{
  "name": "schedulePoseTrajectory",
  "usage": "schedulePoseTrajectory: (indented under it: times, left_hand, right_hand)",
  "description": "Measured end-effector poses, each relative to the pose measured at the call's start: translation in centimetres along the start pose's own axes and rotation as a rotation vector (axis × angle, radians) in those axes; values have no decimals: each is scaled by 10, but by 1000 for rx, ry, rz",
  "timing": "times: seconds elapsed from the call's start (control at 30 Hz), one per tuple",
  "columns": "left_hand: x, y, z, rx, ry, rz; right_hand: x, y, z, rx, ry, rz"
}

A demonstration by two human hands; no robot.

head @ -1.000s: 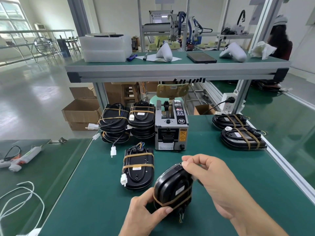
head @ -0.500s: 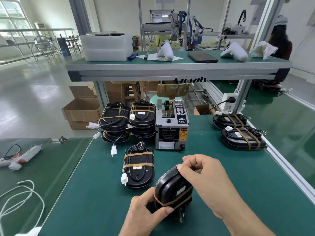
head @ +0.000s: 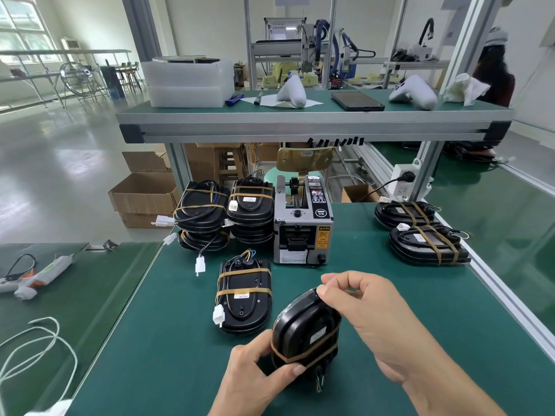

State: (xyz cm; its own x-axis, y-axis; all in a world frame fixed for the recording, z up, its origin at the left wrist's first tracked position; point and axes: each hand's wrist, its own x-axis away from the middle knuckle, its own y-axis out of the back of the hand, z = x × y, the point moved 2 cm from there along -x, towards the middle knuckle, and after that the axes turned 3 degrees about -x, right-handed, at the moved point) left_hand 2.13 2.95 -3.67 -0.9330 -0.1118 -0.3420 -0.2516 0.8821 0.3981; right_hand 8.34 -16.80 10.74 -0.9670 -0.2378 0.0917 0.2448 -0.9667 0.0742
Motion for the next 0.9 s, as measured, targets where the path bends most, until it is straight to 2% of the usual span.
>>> schedulePoseTrajectory:
  times: [0.17,0.53,0.9]
  left_hand:
    - [1,0,2,21,27,24]
    - [1,-1,8,-1,37,20]
    - [1,-1,6,13,43,19]
  right_hand:
    - [0,-2,-1,63,0,12]
    - [1,-6,-2,312,85,-125]
    - [1,-6,-3,322,75,-142]
